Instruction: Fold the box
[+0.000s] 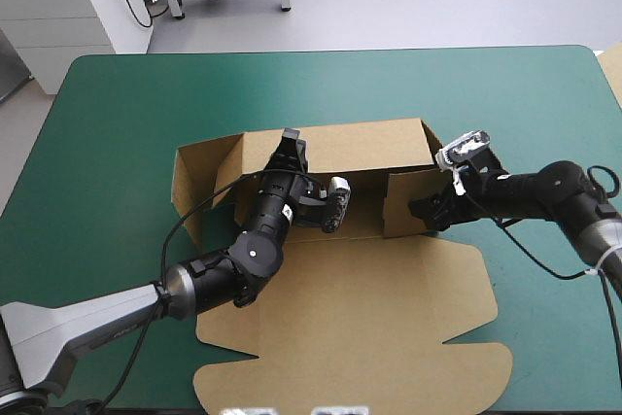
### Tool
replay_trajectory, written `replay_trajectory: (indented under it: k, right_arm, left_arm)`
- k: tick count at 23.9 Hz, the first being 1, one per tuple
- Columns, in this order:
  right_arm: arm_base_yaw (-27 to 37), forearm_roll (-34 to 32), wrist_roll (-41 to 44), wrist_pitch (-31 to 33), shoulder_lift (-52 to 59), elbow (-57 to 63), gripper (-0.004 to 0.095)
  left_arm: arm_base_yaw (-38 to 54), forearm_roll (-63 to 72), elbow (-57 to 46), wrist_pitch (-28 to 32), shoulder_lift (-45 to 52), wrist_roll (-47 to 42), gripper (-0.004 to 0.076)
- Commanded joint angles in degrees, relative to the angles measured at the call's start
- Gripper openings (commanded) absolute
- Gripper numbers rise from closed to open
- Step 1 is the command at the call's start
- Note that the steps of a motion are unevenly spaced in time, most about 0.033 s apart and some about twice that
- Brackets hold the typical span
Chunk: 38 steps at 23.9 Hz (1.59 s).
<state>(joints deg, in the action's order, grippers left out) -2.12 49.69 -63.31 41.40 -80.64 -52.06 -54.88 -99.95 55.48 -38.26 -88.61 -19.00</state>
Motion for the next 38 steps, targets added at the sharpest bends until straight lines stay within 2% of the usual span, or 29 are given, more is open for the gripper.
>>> replay_trajectory:
  k: [1, 3, 5, 9, 13, 16, 17, 18, 23, 27, 29, 35, 38]
  right_arm:
    - [-4.3, 7.1, -1.5, -13.5, 5.4, 4.2, 0.0676]
    - [-6.8, 13.3, -6.6, -21.5, 8.2, 7.0, 0.0674]
    - [-8.4, 18.0, -10.1, -25.3, 9.1, 7.9, 0.0673]
    - [-10.1, 24.7, -14.9, -26.2, 8.5, 7.9, 0.0673]
    - [-12.8, 31.7, -23.0, -30.2, 8.2, 7.9, 0.0655]
    - [-15.8, 32.5, -23.9, -30.5, 5.4, 7.9, 0.0264]
    - [-16.3, 32.5, -24.4, -30.8, 4.5, 7.9, 0.0077]
    - [-16.3, 32.5, -25.0, -31.3, 4.6, 7.9, -0.0013]
    - [-16.3, 35.7, -29.0, -35.2, 4.6, 7.7, -0.0021]
    - [-16.3, 35.8, -29.0, -35.2, 4.6, 7.7, -0.0021]
    - [-16.3, 35.8, -29.0, -35.2, 4.6, 7.7, -0.0021]
    - [-16.3, 37.0, -29.0, -35.7, 4.6, 7.7, -0.0021]
    - [-16.3, 37.0, -29.4, -36.6, 4.6, 7.7, -0.0021]
  left_arm:
    - [0.0, -2.5, 0.9, -1.7, 1.4, 0.5, -0.0008]
    - [0.0, -2.5, 0.9, -1.8, 1.4, 0.5, -0.0008]
    - [0.0, -2.5, 0.9, -1.7, 1.4, 0.5, -0.0008]
    - [0.0, -2.5, 0.9, -1.4, 1.4, 0.5, -0.0008]
    - [0.0, -2.5, 0.9, -1.5, 1.4, 0.5, -0.0008]
    - [0.0, -2.5, 0.9, -0.8, 1.4, 0.5, -0.0008]
    - [0.0, -2.5, 0.9, -0.7, 1.4, 0.5, -0.0008]
    - [0.0, -2.5, 0.9, -0.7, 1.4, 0.5, -0.0008]
    - [0.0, -2.5, 0.9, 0.5, 1.4, 0.5, -0.0008]
    - [0.0, -2.5, 0.9, 0.6, 1.4, 0.5, -0.0001]
    - [0.0, -2.5, 0.9, 0.8, 1.4, 0.5, 0.004]
    - [0.0, -2.5, 0.9, 1.0, 1.4, 0.3, 0.035]
    - [0.0, -2.5, 0.9, 1.3, 1.4, 0.1, 0.0435]
